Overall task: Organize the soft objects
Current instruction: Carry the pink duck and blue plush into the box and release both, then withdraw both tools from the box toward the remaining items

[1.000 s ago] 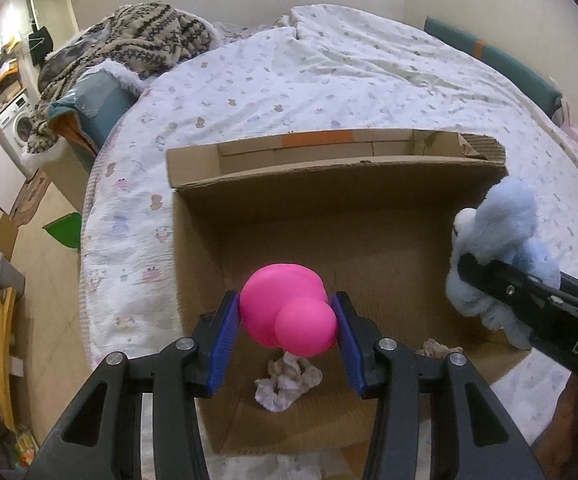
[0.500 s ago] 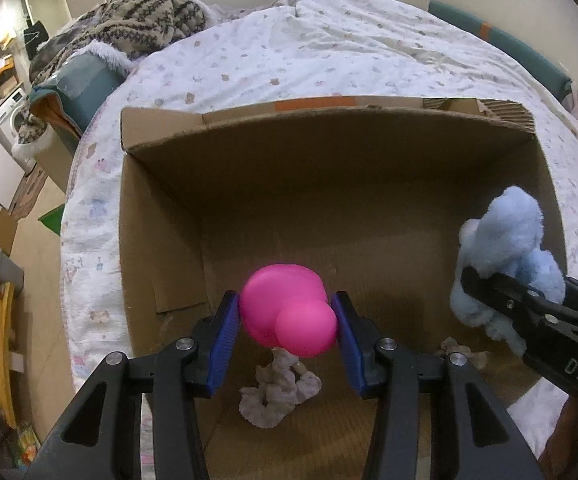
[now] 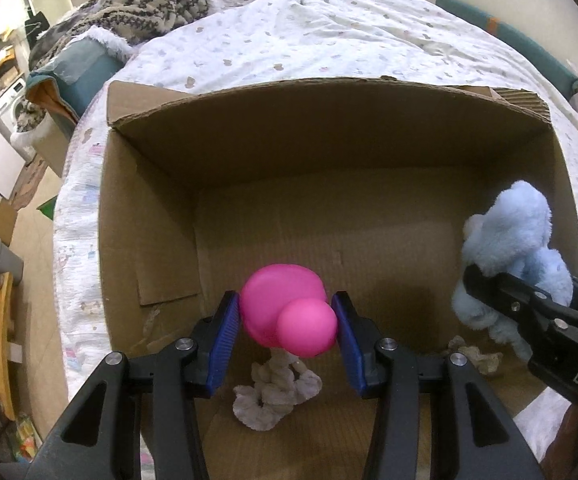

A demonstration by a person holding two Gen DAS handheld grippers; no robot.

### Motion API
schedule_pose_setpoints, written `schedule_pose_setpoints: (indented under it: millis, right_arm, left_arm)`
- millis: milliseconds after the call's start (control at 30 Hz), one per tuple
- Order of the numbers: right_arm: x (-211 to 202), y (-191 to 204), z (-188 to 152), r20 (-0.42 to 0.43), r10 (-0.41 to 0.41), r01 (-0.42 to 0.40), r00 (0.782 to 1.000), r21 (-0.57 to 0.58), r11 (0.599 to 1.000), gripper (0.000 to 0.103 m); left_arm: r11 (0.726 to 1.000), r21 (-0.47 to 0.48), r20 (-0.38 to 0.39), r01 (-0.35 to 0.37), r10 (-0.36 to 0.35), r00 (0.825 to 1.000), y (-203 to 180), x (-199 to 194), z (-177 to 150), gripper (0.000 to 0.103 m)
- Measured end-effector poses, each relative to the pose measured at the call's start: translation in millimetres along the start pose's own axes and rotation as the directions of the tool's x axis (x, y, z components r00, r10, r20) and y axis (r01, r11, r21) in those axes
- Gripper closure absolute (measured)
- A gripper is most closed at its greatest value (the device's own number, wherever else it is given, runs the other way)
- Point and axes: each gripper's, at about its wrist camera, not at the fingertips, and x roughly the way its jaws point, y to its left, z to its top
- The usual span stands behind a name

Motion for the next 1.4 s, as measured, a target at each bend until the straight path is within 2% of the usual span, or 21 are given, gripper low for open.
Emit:
schedule_pose_setpoints:
  millis: [233, 400, 500, 567, 633, 667, 733, 800, 1000, 1400]
  right_arm:
    - [-5, -1, 1, 0.024, 0.012, -0.012, 1.0, 0.0, 1.0, 0.052]
    - [-9, 0, 1, 0.041, 0.019, -0.019, 0.999, -0.001, 1.0, 0.051]
    - [-13, 0, 2, 0.056, 0.025, -0.025, 0.998, -0.001, 1.0, 0.048]
    - [-16, -1, 3, 0.066, 0.032, -0.033, 0.997, 0.007, 0.999, 0.044]
    - [-19, -5, 3, 0.076, 0.039, -0.041, 0.996, 0.026, 0.999, 0.035]
    - [-21, -6, 4, 0.08, 0.048, -0.052, 0.996, 0.038, 0.998, 0.034]
    - [-25, -8, 5, 0.098, 0.079, -0.085, 0.992, 0.061, 0.994, 0.022]
    - [-30, -9, 5, 0.117, 0.078, -0.086, 0.99, 0.07, 0.994, 0.017]
    - [-38, -12, 4, 0.128, 0.076, -0.087, 0.989, 0.084, 0.993, 0.017]
    - [-71, -15, -13, 0.156, 0.039, -0.053, 0.987, 0.086, 0.995, 0.017]
  left_arm:
    - [1.0, -0.019, 0.001, 0.007, -0.007, 1.0, 4, -2, 0, 0.059]
    - [1.0, 0.009, 0.004, -0.009, 0.009, 1.0, 3, -5, -2, 0.059]
    - [1.0, -0.011, -0.003, -0.003, 0.003, 1.0, 5, -7, -2, 0.05]
    - [1.0, -0.024, 0.003, -0.003, 0.003, 1.0, 7, -10, -2, 0.043]
    - [0.999, -0.036, 0.004, -0.002, 0.002, 1.0, 9, -12, -2, 0.037]
    - [0.999, -0.042, 0.004, 0.005, -0.005, 1.0, 10, -13, -2, 0.036]
    - [0.998, -0.056, 0.004, 0.025, -0.025, 1.0, 14, -16, -2, 0.036]
    - [0.998, -0.062, 0.005, 0.027, -0.027, 1.0, 15, -19, -3, 0.036]
    - [0.999, -0.048, 0.027, 0.009, -0.008, 1.0, 15, -32, -6, 0.036]
    - [0.999, -0.042, 0.094, 0.028, -0.024, 0.995, 22, -75, -20, 0.036]
